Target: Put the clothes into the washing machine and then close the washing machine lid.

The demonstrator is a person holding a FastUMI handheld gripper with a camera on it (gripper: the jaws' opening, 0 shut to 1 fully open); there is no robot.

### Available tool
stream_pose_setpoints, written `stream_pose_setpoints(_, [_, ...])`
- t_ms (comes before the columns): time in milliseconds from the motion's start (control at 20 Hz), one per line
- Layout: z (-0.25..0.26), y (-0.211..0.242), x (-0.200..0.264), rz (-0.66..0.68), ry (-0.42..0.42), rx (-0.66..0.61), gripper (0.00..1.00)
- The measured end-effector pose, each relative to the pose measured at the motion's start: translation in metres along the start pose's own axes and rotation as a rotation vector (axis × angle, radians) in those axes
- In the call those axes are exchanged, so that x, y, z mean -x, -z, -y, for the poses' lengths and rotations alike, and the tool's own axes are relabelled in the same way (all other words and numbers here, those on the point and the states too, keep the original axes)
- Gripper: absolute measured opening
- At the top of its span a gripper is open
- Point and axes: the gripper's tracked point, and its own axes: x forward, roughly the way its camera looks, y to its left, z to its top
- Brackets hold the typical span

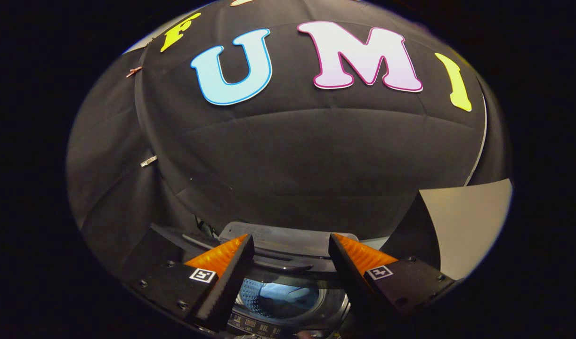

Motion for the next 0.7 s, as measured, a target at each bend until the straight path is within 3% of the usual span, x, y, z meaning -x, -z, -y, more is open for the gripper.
stream_pose_setpoints(150, [0.000, 0.015, -0.002, -0.042, 0.006, 0.035, 1.00])
stream_pose_setpoints(350, [0.008, 0.059, -0.011, -0.204, 0.035, 0.096, 0.99])
stream_pose_setpoints(700, [0.006, 0.048, -0.009, -0.162, 0.018, 0.126, 1.00])
